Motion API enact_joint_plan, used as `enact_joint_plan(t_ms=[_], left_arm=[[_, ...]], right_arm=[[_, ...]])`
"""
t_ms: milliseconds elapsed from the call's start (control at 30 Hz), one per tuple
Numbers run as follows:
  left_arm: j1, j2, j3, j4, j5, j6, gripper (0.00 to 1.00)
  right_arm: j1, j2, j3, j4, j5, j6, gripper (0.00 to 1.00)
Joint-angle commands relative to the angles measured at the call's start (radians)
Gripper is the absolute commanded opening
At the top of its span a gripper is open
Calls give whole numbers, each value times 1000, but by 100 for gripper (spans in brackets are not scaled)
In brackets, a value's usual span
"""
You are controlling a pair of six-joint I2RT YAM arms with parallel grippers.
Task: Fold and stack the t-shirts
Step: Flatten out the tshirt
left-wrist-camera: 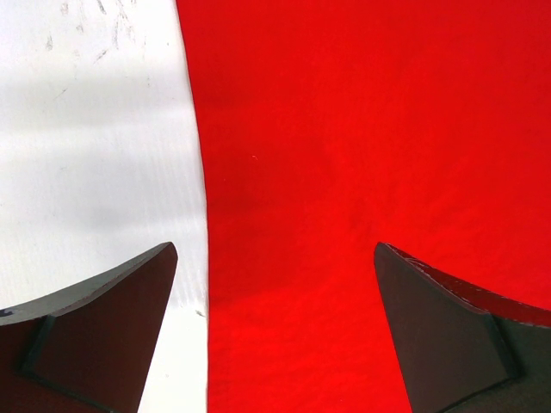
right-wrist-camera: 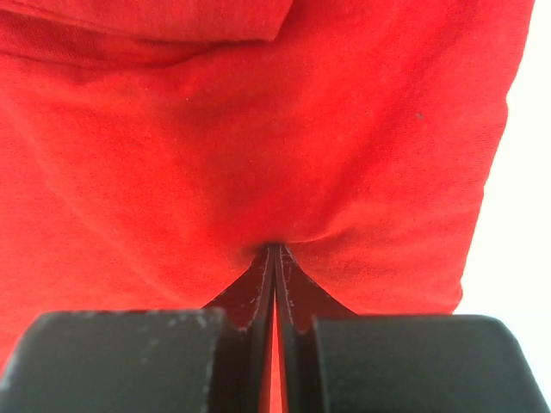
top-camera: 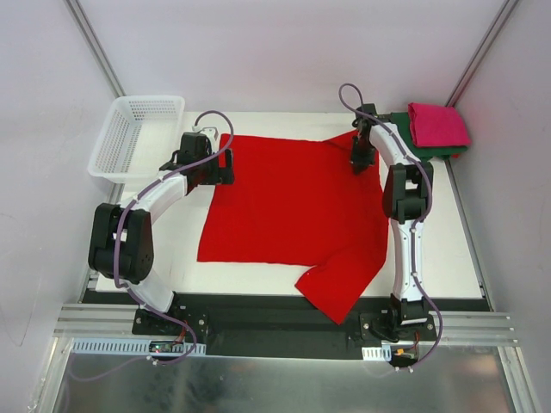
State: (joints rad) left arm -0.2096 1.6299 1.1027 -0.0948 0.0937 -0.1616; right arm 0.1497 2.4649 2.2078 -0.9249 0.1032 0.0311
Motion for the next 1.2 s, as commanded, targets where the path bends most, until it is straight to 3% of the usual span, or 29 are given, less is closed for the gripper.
enact_joint_plan(t_ms=[0,600,800,1167], left_arm=[[1,5,36,-6,-26,23,99],[4,10,40,-9,-38,25,99],[4,2,71,-8,-28,30,99],[4,116,206,17,70,16,99]], right_arm=[[-18,34,65,-9,-62,-22,3],[-45,46,129,139,-232,-62,2],[-42,-245,-195,395,-249,-79,2],[16,-705,-574,456,-231,-36,4]])
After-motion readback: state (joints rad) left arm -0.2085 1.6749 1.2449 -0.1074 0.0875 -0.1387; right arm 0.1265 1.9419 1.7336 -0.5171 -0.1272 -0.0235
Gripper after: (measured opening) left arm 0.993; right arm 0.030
